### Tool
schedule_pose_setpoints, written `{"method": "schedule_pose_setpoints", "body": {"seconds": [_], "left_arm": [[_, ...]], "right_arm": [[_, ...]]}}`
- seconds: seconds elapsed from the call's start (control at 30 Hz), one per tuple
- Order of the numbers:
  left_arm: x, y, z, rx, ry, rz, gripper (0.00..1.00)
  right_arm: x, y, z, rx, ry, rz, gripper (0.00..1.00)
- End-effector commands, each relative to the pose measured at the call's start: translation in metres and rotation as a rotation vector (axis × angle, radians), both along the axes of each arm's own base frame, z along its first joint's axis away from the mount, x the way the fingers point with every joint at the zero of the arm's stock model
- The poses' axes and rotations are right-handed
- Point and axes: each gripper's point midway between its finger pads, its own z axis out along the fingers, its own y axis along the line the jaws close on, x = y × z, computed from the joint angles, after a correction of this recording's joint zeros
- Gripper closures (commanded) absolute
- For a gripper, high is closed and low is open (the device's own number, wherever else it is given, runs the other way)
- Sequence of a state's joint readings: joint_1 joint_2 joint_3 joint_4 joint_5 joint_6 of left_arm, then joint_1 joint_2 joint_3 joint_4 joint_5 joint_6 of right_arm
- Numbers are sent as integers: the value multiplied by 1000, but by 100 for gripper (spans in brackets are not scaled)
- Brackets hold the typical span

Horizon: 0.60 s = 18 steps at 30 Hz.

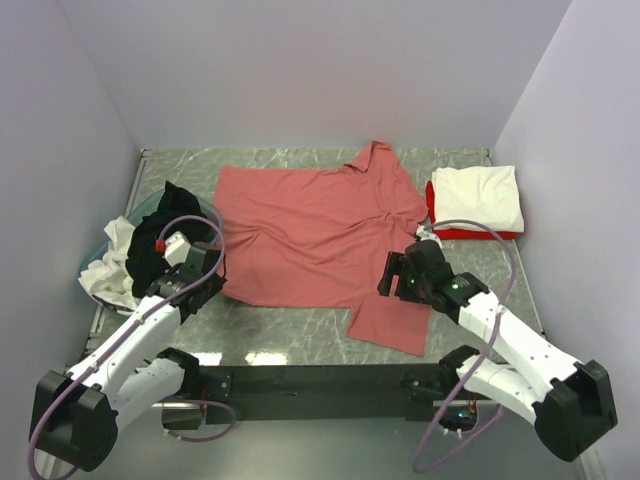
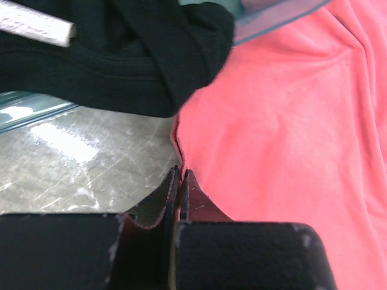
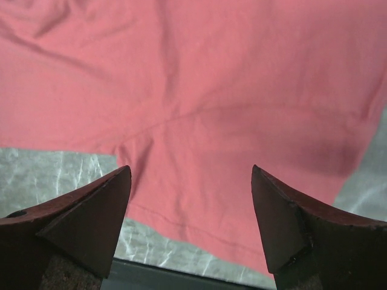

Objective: Fold and stack the t-shirts
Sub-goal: Flatten the tshirt out

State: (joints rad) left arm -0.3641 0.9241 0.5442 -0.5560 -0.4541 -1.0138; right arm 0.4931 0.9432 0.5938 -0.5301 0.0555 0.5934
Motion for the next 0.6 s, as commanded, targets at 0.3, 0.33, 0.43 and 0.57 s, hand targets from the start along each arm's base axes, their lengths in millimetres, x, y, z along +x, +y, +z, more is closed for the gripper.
{"method": "schedule_pose_setpoints", "body": {"seconds": [0.3, 0.33, 0.43, 0.57], "left_arm": [[18, -22, 5, -23, -67, -159, 99], [18, -24, 4, -28, -68, -168, 99], [19, -28, 8, -46, -92, -189, 99], [20, -33, 14, -66, -118, -214, 99]], "right_arm": [[-64, -28, -31, -242, 213, -236, 14], [-70, -27, -33, -257, 222, -226, 14], [-87, -22, -44, -258, 278, -226, 14], [-100, -18, -50, -227, 298, -263, 14]]}}
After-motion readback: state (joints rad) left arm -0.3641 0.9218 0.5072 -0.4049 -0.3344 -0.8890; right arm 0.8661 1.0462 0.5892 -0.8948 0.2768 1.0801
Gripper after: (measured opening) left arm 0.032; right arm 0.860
